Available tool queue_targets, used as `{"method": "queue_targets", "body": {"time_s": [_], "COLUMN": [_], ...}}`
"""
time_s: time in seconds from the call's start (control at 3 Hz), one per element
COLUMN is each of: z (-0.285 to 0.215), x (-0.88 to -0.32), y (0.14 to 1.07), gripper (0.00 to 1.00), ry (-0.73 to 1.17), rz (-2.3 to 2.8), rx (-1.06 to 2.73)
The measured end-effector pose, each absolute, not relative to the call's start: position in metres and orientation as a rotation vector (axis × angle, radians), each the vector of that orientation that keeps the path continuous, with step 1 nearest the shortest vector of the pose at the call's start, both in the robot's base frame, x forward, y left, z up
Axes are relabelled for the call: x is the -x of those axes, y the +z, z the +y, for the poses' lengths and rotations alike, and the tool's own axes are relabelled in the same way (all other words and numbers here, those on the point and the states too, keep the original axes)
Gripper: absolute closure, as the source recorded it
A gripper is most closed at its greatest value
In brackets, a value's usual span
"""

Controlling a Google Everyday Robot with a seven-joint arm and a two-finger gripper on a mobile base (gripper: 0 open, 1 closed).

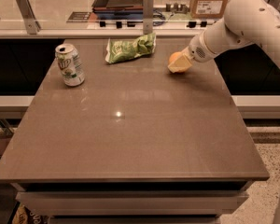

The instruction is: Move orange near 7up can

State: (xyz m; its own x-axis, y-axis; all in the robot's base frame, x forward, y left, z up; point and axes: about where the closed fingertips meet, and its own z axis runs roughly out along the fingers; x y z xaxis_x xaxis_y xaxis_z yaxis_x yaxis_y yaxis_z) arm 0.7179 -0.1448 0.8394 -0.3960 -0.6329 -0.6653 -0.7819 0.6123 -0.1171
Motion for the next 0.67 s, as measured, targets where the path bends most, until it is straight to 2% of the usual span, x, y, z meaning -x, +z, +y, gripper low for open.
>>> {"method": "queue_targets", "body": {"time_s": [0.67], "z": [-0.119], "x": [-0.700], "y": [0.872], "gripper": [1.00], "ry": [0.312], "rz": [2.139], "rx": [1.207]}}
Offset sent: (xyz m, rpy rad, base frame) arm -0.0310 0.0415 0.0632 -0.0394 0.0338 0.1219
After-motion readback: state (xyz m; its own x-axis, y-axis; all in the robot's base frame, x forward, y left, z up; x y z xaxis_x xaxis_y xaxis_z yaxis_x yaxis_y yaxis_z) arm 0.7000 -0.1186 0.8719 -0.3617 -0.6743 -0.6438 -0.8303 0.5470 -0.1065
